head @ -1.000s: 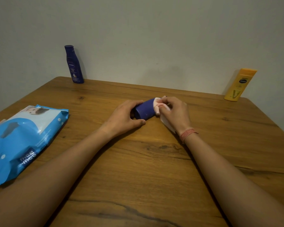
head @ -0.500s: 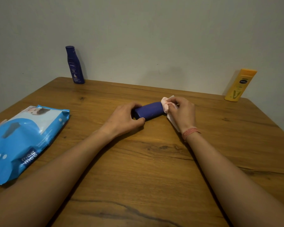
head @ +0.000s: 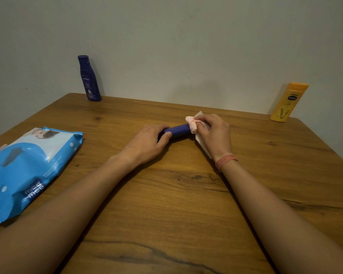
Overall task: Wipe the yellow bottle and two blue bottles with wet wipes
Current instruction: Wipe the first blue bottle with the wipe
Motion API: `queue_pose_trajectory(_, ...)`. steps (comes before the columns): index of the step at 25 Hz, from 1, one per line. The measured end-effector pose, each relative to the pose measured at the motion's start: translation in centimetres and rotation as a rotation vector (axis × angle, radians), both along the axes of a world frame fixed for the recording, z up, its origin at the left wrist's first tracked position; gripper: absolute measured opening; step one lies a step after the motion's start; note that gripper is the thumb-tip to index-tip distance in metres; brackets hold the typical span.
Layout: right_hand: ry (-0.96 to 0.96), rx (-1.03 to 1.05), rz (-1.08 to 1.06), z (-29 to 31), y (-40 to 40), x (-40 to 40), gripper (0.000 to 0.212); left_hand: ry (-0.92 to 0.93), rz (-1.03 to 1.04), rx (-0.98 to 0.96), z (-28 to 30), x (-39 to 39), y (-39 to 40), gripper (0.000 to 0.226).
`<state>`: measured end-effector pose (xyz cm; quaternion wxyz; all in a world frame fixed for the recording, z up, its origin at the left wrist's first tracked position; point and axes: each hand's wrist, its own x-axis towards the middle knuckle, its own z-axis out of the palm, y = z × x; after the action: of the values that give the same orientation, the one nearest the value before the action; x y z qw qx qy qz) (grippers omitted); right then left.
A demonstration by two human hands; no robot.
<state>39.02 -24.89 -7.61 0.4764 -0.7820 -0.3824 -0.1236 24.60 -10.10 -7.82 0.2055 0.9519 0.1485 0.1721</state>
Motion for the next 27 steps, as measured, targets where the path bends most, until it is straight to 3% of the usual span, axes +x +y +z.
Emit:
queue_pose_trajectory(3,0.026,-0.010,-0.012,-0.1,-0.2,0.2,0.013,-0.003,-0.010,-0.040,0.3,-0.2,-0.2,0.043)
queue_pose_trajectory(8,-0.224,-0.013,0.303,0.0,1.7,-3.4,0.014,-0.105,-0.019,-0.122,0.3,-0.5,-0.2,0.033)
queue_pose_trajectory(15,0.001,-0.099,-0.044,-0.6,0.3,0.6,0.014,-0.037,0.037,-0.021,0.3,-0.1,0.1,0.027)
queue_pose_trajectory(21,-0.161,-0.113,0.326,-0.3,1.1,-2.3,0.017,-0.041,0.125,-0.086,0.3,-0.1,0.4,0.034)
queue_pose_trajectory(27,-0.012,-0.127,0.184,-0.4,0.7,-0.9,0.018,-0.067,0.174,-0.103,0.3,0.2,0.0,0.028)
